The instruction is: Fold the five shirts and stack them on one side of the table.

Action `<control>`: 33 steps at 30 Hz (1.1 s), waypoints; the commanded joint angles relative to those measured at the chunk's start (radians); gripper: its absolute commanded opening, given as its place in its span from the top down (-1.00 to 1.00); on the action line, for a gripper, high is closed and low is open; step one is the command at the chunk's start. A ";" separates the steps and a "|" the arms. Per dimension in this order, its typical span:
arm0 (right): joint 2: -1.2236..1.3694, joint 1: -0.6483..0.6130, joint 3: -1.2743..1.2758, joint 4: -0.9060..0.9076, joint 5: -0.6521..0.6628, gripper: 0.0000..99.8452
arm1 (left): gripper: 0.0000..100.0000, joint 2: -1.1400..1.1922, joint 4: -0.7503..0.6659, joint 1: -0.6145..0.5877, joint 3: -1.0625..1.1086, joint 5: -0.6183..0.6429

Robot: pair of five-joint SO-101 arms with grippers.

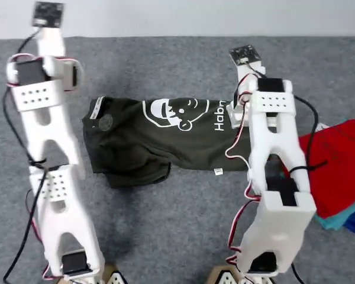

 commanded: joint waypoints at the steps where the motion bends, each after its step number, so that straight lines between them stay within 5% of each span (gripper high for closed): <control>1: 0.036 -0.004 -0.054 -0.087 -0.012 0.54 | 0.99 -0.130 0.025 -0.051 0.076 0.008; 19: 0.246 0.039 -0.169 -0.300 -0.003 0.54 | 0.99 -0.311 0.023 -0.060 0.390 0.005; 33: 0.667 0.044 -0.802 -0.260 0.115 0.54 | 0.99 -0.377 0.023 -0.063 0.499 0.005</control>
